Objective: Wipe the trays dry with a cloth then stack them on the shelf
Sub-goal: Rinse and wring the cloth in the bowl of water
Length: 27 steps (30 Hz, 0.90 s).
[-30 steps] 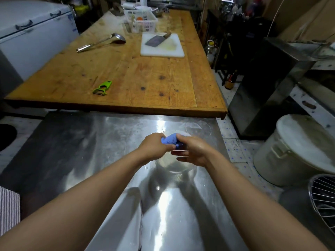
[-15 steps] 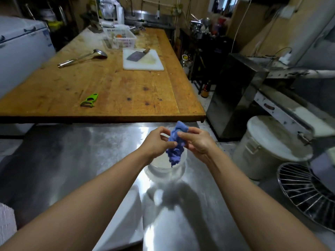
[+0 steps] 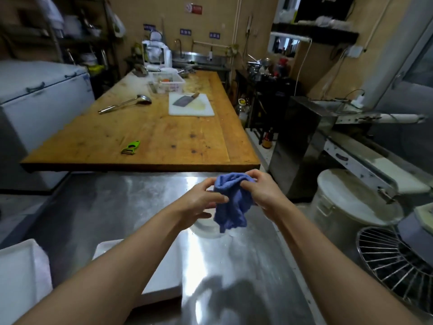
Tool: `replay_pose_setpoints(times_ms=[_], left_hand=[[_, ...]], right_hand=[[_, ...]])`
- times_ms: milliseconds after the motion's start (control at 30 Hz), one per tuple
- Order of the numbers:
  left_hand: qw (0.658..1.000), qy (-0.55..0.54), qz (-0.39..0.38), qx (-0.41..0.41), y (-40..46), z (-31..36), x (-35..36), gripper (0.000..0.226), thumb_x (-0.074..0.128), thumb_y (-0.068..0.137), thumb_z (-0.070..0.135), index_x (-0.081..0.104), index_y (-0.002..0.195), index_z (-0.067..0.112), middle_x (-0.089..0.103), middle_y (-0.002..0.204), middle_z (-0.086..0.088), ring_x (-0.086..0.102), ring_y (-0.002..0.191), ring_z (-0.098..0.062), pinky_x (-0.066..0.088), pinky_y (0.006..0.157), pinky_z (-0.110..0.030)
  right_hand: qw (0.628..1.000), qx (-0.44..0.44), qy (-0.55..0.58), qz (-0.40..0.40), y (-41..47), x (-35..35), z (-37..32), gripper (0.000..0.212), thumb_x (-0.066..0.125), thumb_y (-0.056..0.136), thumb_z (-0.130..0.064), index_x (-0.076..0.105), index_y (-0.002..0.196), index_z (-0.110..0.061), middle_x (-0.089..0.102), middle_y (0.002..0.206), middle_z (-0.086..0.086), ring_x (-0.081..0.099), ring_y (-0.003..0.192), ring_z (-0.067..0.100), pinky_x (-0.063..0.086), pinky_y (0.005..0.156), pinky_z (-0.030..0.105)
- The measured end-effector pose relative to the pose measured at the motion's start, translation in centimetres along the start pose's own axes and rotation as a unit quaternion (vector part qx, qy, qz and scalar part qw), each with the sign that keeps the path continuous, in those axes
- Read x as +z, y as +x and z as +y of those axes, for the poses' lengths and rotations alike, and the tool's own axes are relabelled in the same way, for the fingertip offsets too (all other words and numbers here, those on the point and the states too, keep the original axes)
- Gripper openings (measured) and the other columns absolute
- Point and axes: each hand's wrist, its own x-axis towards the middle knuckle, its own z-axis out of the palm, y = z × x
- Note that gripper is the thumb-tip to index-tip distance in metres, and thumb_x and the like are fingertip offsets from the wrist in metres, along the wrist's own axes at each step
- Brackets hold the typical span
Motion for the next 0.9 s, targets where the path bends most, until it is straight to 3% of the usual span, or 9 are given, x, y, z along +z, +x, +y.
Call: replay_pose_setpoints(times_ms=[100,167,300,367,467,600,733,833,900], left_hand=[[0.989,-0.010,0.147,0.019,-1.8,-0.6,1.9,0.014,0.060,0.088,0.017,0.066,0.099,0.023,0.068,0.088,0.006,0.061,0.085,-0.010,0.039,0.063,-0.021],[0.972,-0.043,0.229,0.007,-3.1,-1.4,2.4,0.012,0.060,0.089,0.019,0.066,0.099,0.019,0.067,0.088,0.003,0.059,0.079,-0.008,0.038,0.060,-0.022],[0.956,-0.095,0.278,-0.011,-6.7,-3.1,2.8,0.008,0.062,0.088,0.018,0.065,0.095,0.015,0.068,0.091,-0.007,0.062,0.084,-0.022,0.049,0.063,-0.029],[0.948,-0.106,0.299,-0.019,-8.5,-3.8,2.7,0.003,0.062,0.089,0.016,0.063,0.092,0.016,0.068,0.091,-0.007,0.064,0.085,-0.022,0.051,0.063,-0.031],[0.945,-0.081,0.314,-0.046,-11.3,-4.9,1.8,0.010,0.059,0.091,0.017,0.061,0.101,0.017,0.068,0.094,-0.004,0.065,0.083,-0.018,0.051,0.071,-0.032],[0.921,-0.011,0.379,-0.084,-15.1,-7.1,-0.4,0.010,0.057,0.090,0.016,0.062,0.098,0.019,0.067,0.094,-0.002,0.064,0.079,-0.015,0.040,0.068,-0.027],[0.901,0.037,0.417,-0.113,-17.8,-9.5,-2.7,0.012,0.059,0.086,0.011,0.065,0.096,0.015,0.064,0.088,-0.003,0.061,0.072,-0.013,0.036,0.056,-0.023],[0.892,0.061,0.432,-0.119,-18.7,-11.0,-4.9,0.010,0.060,0.085,0.009,0.065,0.093,0.014,0.063,0.087,-0.006,0.059,0.070,-0.016,0.038,0.048,-0.019],[0.892,0.081,0.427,-0.122,-18.8,-12.1,-6.7,0.010,0.061,0.085,0.009,0.065,0.092,0.016,0.065,0.092,-0.007,0.062,0.078,-0.020,0.044,0.055,-0.020]], right_hand=[[0.998,-0.067,-0.021,0.008,-2.1,0.6,0.2,0.010,0.060,0.088,-0.010,0.057,0.085,-0.019,0.060,0.077,-0.003,0.056,0.068,0.004,0.043,0.050,0.011],[0.997,-0.071,0.004,-0.021,-3.7,0.7,0.5,0.008,0.064,0.087,-0.013,0.061,0.085,-0.020,0.064,0.078,-0.003,0.060,0.072,0.007,0.046,0.055,0.010],[0.978,-0.004,0.041,-0.204,-6.7,1.3,1.3,0.021,0.071,0.080,-0.007,0.066,0.099,-0.014,0.070,0.094,0.009,0.069,0.086,0.020,0.056,0.070,0.027],[0.968,0.013,0.059,-0.245,-7.8,2.3,1.8,0.030,0.067,0.079,0.004,0.064,0.105,-0.011,0.069,0.097,0.013,0.068,0.090,0.025,0.057,0.078,0.035],[0.970,0.031,0.064,-0.231,-8.6,4.0,2.7,0.031,0.058,0.084,0.005,0.058,0.113,-0.007,0.063,0.102,0.015,0.063,0.094,0.028,0.055,0.080,0.038],[0.982,0.024,-0.016,-0.185,-9.2,6.6,4.5,0.028,0.048,0.083,0.010,0.054,0.106,-0.003,0.059,0.091,0.012,0.056,0.077,0.019,0.045,0.058,0.024],[0.990,0.016,-0.060,-0.124,-8.9,9.7,6.4,0.024,0.044,0.082,0.010,0.058,0.095,-0.006,0.058,0.088,0.014,0.055,0.081,0.025,0.044,0.063,0.026],[0.990,-0.026,-0.119,-0.068,-8.3,12.1,6.5,0.023,0.048,0.085,0.004,0.063,0.100,-0.003,0.061,0.090,0.012,0.055,0.084,0.025,0.042,0.069,0.029],[0.984,-0.063,-0.161,-0.040,-8.2,13.7,6.0,0.023,0.049,0.083,0.005,0.064,0.099,-0.001,0.063,0.091,0.014,0.055,0.079,0.024,0.042,0.066,0.029]])
